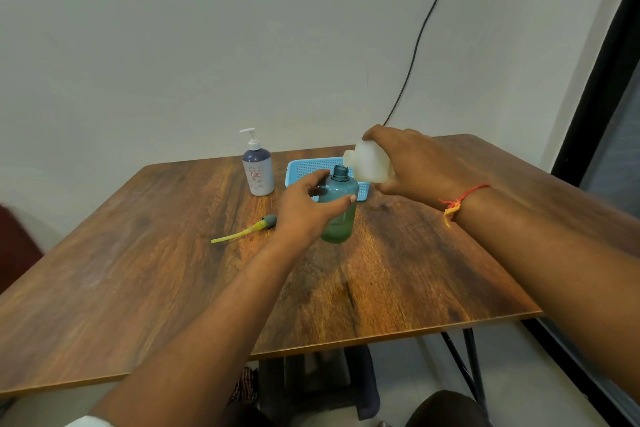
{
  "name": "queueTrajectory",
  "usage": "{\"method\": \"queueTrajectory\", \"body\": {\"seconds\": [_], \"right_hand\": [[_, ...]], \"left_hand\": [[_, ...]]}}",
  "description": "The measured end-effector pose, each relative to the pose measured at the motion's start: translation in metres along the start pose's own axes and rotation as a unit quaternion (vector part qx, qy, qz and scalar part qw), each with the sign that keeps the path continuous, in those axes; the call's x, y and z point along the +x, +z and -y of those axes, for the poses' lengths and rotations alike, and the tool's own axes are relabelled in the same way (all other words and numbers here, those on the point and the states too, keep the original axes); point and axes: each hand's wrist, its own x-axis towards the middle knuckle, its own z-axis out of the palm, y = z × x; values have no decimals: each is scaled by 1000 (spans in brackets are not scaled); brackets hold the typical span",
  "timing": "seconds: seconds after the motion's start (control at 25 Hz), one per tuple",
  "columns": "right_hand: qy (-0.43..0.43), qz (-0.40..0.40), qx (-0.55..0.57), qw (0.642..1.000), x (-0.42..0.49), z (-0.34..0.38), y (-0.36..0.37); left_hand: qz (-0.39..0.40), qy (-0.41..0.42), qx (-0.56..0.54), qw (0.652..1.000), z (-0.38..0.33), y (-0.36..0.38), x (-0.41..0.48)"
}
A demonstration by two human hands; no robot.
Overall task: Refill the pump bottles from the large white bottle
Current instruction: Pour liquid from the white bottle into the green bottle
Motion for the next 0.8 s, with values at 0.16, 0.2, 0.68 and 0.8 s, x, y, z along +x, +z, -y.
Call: {"method": "queueTrajectory", "body": {"seconds": [0.16,0.2,0.68,0.8], "right_hand": [[23,10,42,999,-4,-8,18],[27,15,53,998,-5,-10,21],[82,-9,146,986,-13,-15,38],[59,3,131,990,-11,-12,29]], "left_hand": [[13,-9,-12,1000,6,2,-1],[14,-9,-16,1000,7,2,-1],[43,-24,-34,998,17,7,-3],[42,-30,-36,998,18,8,-3]]}}
